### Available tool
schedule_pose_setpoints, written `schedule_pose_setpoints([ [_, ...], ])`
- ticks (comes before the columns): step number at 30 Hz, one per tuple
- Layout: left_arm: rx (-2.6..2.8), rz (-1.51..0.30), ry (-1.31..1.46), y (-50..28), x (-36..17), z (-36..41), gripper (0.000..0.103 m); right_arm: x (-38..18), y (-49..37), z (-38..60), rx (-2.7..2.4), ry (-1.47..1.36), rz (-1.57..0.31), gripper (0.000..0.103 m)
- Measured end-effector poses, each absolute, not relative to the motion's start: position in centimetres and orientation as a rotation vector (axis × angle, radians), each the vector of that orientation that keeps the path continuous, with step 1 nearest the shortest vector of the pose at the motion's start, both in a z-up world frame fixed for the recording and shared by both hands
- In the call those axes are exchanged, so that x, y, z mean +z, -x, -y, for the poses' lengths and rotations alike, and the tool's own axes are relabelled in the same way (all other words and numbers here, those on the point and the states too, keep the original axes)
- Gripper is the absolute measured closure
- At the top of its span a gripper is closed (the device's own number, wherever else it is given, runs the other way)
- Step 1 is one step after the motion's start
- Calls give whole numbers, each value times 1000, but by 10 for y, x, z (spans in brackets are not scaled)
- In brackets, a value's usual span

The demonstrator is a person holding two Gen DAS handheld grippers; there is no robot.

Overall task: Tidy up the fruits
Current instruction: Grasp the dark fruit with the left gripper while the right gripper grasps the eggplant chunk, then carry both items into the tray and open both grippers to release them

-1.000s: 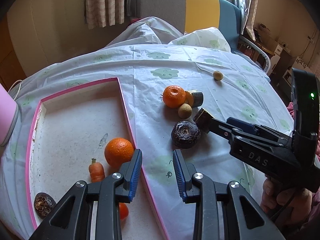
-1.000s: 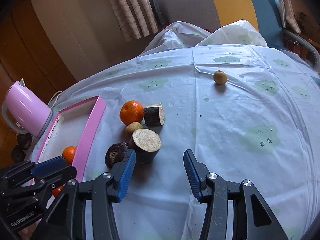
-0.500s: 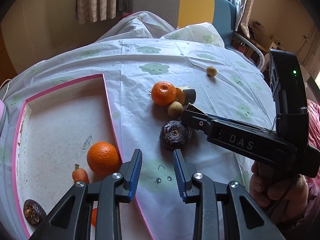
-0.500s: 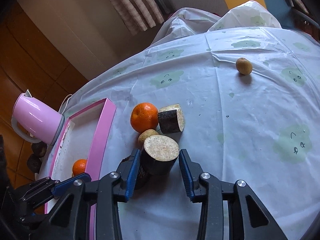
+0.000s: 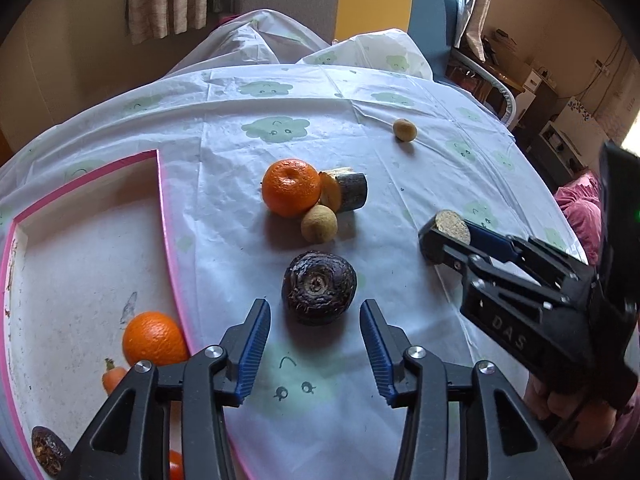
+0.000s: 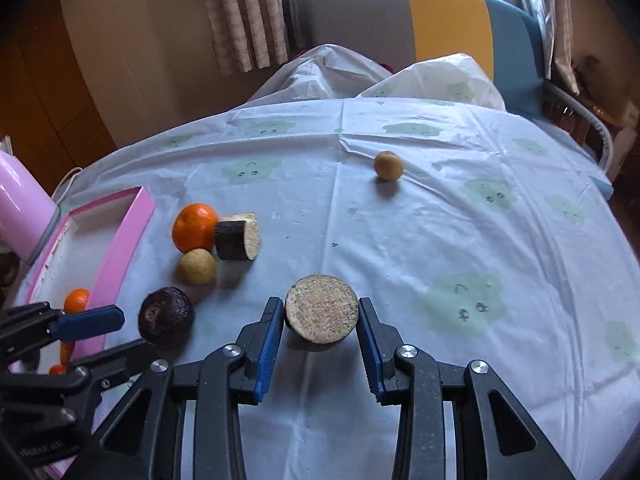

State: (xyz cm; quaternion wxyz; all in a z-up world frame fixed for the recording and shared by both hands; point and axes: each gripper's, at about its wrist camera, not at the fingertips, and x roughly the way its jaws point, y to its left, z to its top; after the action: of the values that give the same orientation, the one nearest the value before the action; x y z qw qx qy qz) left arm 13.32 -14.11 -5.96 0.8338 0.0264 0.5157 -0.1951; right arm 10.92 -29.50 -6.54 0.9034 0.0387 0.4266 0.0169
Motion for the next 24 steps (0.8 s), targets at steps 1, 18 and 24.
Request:
schedule_pose_setpoints([
  [1,-414,-1095,-56,-135,-60,143,56,-66,-107,299,30,-74,-876,65],
  [18,-369,-1093,-44,-143,-72,148,60,-79,-101,306,14,-119,-839,65],
  [24,-347,-1060,-5,-131,-56,133,60,-79,-101,303,9,-96,-841,66],
])
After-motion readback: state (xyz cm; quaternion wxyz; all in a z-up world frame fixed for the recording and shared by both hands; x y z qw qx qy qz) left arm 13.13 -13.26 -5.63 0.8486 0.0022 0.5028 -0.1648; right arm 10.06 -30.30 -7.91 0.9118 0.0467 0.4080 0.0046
